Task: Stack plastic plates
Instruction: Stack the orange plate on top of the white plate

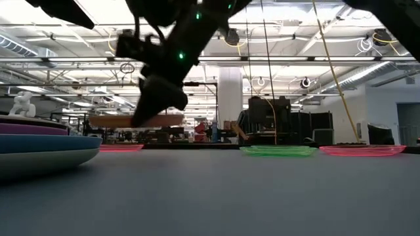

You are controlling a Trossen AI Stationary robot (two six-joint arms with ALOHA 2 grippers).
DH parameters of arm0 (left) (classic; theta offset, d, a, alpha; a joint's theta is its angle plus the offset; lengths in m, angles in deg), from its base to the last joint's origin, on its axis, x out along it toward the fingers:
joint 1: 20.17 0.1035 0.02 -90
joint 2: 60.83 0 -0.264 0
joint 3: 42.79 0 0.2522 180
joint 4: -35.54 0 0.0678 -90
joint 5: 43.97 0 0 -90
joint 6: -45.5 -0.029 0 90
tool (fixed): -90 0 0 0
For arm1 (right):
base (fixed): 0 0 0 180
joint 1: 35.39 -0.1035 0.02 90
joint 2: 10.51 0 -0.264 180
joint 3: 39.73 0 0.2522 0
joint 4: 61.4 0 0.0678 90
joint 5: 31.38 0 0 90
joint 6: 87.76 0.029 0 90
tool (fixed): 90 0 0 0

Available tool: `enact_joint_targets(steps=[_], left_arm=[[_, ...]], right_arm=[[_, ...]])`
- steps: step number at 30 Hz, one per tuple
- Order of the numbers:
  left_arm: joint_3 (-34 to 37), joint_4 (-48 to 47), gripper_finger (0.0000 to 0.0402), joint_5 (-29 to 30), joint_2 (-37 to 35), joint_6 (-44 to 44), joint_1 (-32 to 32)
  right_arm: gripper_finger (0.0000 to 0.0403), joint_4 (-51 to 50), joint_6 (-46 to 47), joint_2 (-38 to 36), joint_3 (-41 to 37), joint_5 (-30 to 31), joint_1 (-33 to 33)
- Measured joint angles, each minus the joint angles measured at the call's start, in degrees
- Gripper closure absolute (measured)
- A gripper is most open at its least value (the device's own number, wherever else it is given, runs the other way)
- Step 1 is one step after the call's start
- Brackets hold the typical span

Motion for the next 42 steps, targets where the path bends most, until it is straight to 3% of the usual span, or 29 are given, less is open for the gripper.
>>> enact_joint_targets(steps=[11, 18, 26, 35, 42], left_arm=[[0.0, 0.02, 0.0335, 3.13, 0.0, -0.88, 0.0], [0.0, 0.17, 0.0335, 5.58, -0.01, -1.79, 0.0], [0.0, 0.19, 0.0335, 6.35, -0.01, -2.97, 0.0], [0.0, 0.17, 0.0335, 6.39, -0.01, -2.99, 0.0], [0.0, 0.17, 0.0335, 6.39, -0.01, -3.02, 0.0]], right_arm=[[0.0398, 14.53, -7.0, 0.53, 0.09, -0.9, -10.24], [0.04, 16.54, -1.63, 0.66, 0.04, -6.24, -10.62], [0.0398, 18.68, -4.46, 0.66, 0.09, -12.54, -10.9], [0.0327, 19.08, -5.97, 0.68, 0.07, -13.33, -10.79], [0.0299, 19.1, -5.97, 0.68, 0.07, -12.12, -10.81]])
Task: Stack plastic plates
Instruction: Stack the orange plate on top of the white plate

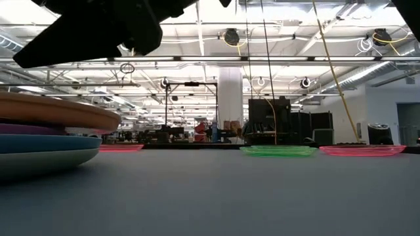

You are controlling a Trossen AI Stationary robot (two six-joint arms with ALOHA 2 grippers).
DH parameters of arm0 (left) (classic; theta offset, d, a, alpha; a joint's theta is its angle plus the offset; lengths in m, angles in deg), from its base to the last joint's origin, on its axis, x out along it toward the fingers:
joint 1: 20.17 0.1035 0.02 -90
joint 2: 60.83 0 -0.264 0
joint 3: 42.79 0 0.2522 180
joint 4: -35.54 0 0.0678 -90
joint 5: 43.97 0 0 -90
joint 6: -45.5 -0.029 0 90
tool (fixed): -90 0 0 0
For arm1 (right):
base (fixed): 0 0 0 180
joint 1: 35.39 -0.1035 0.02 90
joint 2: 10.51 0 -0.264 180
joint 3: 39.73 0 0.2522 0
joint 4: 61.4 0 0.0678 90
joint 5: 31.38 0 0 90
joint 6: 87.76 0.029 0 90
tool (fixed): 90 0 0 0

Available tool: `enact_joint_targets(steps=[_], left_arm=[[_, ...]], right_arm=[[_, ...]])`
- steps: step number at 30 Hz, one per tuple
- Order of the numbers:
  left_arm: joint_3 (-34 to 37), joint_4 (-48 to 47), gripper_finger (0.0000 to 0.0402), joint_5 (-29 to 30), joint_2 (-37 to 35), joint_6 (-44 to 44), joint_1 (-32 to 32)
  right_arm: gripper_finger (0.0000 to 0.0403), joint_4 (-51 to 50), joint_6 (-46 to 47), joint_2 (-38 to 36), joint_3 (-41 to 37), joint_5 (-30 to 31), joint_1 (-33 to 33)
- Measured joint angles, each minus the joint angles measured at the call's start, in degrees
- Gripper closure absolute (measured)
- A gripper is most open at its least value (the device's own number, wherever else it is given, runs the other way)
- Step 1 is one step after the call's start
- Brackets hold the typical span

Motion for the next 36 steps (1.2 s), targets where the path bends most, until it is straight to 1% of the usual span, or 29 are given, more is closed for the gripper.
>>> enact_joint_targets(steps=[2, 3, 6, 8, 10, 12, 15, 17, 20, 22, 25, 27, 30, 32, 36], left_arm=[[0.0, 0.0, 0.0335, 0.0, 0.0, 0.0, 0.0], [0.0, 0.0, 0.0335, 0.0, 0.0, 0.0, 0.0], [0.0, -0.02, 0.0335, -0.39, 0.0, 0.04, 0.0], [0.0, -0.04, 0.0335, -1.23, 0.02, 0.78, 0.0], [0.0, -0.04, 0.0335, -3.18, 0.0, 2.08, 0.0], [0.0, -0.02, 0.0335, -5.02, 0.02, 3.39, 0.0], [0.0, -0.02, 0.0335, -5.31, 0.02, 5.87, 0.0], [0.0, -0.02, 0.0335, -5.51, 0.02, 8.91, 0.0], [0.0, -0.02, 0.0335, -9.0, 0.52, 13.2, 0.0], [0.0, 0.04, 0.0335, -11.32, 1.74, 16.03, -0.16], [0.0, 0.58, 0.0335, -12.14, 4.64, 18.57, -1.17], [0.0, 2.55, 0.0335, -12.53, 7.73, 18.91, -1.87], [0.0, 7.06, 0.0335, -15.27, 12.74, 17.3, -2.63], [-0.02, 10.6, 0.0335, -19.17, 16.47, 14.67, -2.67], [-0.02, 14.03, 0.0335, -29.94, 23.29, 10.9, -2.67]], right_arm=[[0.0298, 0.03, -0.01, 0.0, 0.0, 1.82, -0.13], [0.0298, 0.32, 0.28, 0.0, 0.0, 3.73, -0.23], [0.0303, 1.21, 2.13, -0.63, 0.0, 12.76, -0.48], [0.0308, -0.11, 3.46, -2.36, -0.02, 16.53, -0.42], [0.0314, -2.46, 4.97, -4.64, 0.0, 16.9, -0.06], [0.0321, -6.52, 6.62, -6.95, 0.07, 18.52, 0.13], [0.0334, -15.43, 8.47, -10.09, 0.04, 20.9, 0.13], [0.0345, -21.66, 9.63, -12.18, 0.02, 21.29, 0.11], [0.0363, -27.78, 12.25, -14.22, -0.21, 21.29, 0.07], [0.0375, -28.82, 12.8, -15.67, -2.92, 21.29, 0.07], [0.0392, -23.62, 12.94, -19.21, -11.5, 21.27, -0.03], [0.04, -17.3, 13.2, -22.54, -18.84, 21.29, -0.13], [0.0399, -6.66, 14.33, -27.92, -29.57, 21.37, -0.17], [0.0396, 0.32, 14.9, -31.47, -35.46, 21.48, -0.15], [0.0395, 10.37, 14.32, -38.19, -43.71, 21.58, 0.2]])
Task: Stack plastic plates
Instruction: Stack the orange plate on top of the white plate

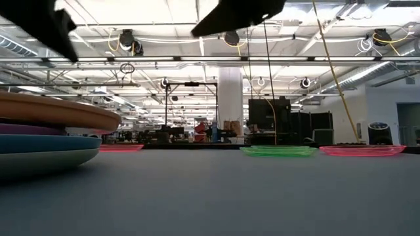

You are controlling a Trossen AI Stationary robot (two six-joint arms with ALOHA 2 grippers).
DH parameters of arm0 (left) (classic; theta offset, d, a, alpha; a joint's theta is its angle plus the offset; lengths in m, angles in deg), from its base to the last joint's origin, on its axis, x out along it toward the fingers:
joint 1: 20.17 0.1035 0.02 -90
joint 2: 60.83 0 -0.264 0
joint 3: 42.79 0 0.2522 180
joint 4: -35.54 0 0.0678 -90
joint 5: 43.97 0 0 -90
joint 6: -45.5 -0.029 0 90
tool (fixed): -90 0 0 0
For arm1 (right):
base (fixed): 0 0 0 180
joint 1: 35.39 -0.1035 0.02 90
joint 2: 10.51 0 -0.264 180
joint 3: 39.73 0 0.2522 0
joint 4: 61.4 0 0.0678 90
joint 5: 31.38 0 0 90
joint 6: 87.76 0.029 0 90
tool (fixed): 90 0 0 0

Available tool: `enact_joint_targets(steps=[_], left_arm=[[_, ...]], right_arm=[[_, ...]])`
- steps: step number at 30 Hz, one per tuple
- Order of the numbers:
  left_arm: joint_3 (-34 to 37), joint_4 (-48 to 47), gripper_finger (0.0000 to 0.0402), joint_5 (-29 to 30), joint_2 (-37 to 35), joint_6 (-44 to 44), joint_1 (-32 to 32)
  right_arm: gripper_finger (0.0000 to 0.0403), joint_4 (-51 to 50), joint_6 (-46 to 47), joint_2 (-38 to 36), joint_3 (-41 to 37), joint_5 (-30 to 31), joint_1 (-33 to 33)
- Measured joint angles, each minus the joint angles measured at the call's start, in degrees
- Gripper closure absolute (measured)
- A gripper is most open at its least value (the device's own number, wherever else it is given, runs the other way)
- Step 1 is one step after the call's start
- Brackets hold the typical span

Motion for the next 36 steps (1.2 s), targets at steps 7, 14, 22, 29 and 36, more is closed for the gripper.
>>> enact_joint_targets(steps=[7, 14, 22, 29, 36], left_arm=[[0.0, -0.17, 0.0335, -14.21, 8.75, 0.38, -0.21], [0.02, 0.12, 0.0335, -22.06, 10.26, 6.04, -2.9], [0.02, 0.62, 0.0335, -30.33, 10.24, 14.77, -7.96], [0.02, 0.71, 0.0335, -36.65, 10.24, 19.28, -11.85], [0.02, 0.07, 0.0335, -37.06, 10.24, 18.5, -12.26]], right_arm=[[0.0395, 2.99, -0.03, -7.18, -4.68, -0.06, 0.32], [0.0394, 2.45, 1.0, -8.14, -4.7, -0.36, -0.16], [0.0394, 2.48, 1.13, -8.15, -4.7, -0.36, -0.49], [0.0394, 2.5, 1.22, -8.14, -4.7, -0.38, -0.53], [0.0394, 2.5, 1.81, -8.12, -4.7, -0.39, -0.51]])
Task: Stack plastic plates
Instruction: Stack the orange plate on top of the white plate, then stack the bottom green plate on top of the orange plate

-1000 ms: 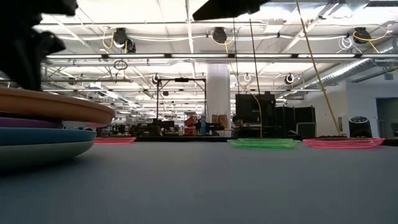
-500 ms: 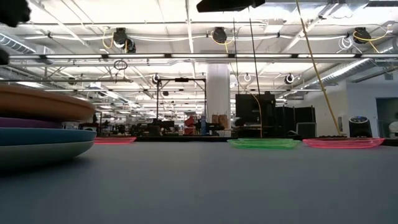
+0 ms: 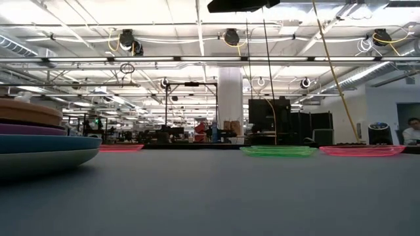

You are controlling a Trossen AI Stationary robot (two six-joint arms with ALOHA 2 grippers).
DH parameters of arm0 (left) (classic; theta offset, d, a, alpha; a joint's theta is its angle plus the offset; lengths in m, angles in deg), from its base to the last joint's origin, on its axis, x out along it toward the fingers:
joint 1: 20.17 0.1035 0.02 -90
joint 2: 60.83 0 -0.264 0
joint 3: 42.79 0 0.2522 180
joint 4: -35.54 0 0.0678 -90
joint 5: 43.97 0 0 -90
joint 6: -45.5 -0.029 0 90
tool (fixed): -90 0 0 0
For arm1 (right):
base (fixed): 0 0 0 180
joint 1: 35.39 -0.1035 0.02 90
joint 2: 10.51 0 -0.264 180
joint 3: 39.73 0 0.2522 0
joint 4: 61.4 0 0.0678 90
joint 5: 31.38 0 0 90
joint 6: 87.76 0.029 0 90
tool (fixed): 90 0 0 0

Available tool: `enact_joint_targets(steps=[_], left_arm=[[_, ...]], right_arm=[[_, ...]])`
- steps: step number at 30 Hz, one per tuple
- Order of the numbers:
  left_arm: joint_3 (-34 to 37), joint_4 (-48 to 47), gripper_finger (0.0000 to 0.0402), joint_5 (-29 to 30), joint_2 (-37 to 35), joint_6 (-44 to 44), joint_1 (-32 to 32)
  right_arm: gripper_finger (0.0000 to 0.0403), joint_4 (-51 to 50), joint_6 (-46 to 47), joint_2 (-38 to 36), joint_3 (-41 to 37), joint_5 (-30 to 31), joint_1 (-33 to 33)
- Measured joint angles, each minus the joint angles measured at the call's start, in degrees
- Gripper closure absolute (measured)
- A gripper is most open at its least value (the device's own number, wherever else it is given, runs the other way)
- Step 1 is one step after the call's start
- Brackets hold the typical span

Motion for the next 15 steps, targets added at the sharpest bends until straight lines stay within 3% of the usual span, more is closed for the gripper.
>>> enact_joint_targets(steps=[9, 15], left_arm=[[0.0, 0.06, 0.0335, 5.85, -1.53, -11.92, 2.28], [0.0, 4.88, 0.0335, 19.95, -1.99, -21.19, 6.2]], right_arm=[[0.0394, -1.56, 3.71, 0.44, -0.04, -0.02, 0.51], [0.0394, -2.19, 4.35, 0.42, -0.04, -0.02, 1.11]])
